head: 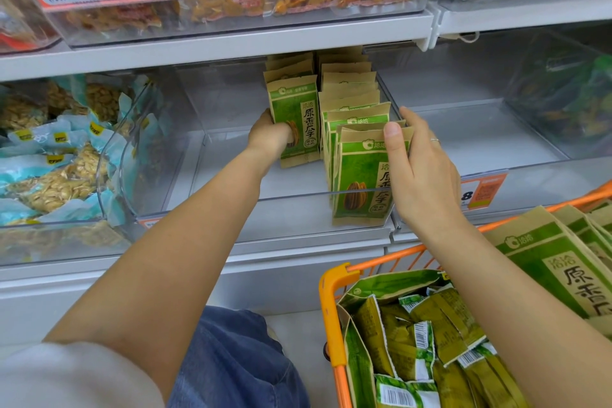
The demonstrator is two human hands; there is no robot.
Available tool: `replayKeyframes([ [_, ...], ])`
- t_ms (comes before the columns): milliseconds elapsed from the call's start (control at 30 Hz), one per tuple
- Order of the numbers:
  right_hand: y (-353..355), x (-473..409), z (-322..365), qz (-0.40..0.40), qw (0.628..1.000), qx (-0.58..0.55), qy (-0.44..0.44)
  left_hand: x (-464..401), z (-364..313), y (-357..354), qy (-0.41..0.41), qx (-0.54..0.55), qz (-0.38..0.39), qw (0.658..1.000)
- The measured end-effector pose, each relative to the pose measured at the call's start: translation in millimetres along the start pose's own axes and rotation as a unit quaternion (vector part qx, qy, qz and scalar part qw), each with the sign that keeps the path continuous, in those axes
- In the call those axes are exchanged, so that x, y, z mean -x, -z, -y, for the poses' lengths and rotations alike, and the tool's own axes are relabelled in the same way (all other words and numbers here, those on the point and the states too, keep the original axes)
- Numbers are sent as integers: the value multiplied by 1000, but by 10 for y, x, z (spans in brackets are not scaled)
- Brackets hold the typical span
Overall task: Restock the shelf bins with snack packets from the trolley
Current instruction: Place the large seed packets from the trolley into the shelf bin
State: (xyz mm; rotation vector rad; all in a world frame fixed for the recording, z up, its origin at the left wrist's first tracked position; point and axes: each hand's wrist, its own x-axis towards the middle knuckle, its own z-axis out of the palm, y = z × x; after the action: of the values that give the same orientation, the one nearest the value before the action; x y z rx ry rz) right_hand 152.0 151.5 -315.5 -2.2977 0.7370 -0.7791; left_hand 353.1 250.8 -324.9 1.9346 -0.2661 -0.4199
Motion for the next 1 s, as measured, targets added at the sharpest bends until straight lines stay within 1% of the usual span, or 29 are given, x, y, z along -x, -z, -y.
replayKeyframes([
  [67,7,3,7,1,1000,0,-1,-12,15,4,-2,2,-7,1000],
  [233,6,-2,-2,-3,1000,3,2,-50,19,15,26,4,-26,999],
  [333,1,-4,-17,-4,1000,8,3,-19,-6,9,6,19,-65,998],
  [400,8,-11,-15,-10,1000,-3,2,52,-94,49,-50,69,-123,989],
  [467,51,13,0,-32,998,-55,13,214,-240,122,-126,104,-183,969],
  [500,96,45,11,-48,995,-84,28,355,-314,151,-166,102,-197,961],
  [533,153,91,20,-62,992,-98,46,526,-367,177,-212,85,-195,954],
  [567,228,152,33,-71,990,-98,65,735,-394,192,-262,60,-178,947],
  [633,402,277,46,-73,990,-77,94,1171,-352,184,-356,18,-105,928],
  [667,493,339,44,-64,991,-59,102,1368,-298,153,-380,8,-51,924],
  [733,701,455,56,-12,995,-9,101,1680,-159,50,-377,-15,76,923],
  [767,805,508,45,40,995,26,87,1797,-85,-23,-363,-40,135,921],
  [800,908,567,27,110,989,67,69,1888,-3,-99,-352,-69,184,915],
  [833,995,639,-10,186,975,109,51,1957,80,-173,-352,-98,213,906],
  [867,1068,717,-51,255,955,146,38,2005,153,-233,-362,-122,227,896],
  [933,1155,892,-130,361,914,186,15,2055,253,-302,-378,-148,227,886],
  [1000,1179,1081,-139,425,890,162,3,2059,299,-300,-390,-152,212,883],
])
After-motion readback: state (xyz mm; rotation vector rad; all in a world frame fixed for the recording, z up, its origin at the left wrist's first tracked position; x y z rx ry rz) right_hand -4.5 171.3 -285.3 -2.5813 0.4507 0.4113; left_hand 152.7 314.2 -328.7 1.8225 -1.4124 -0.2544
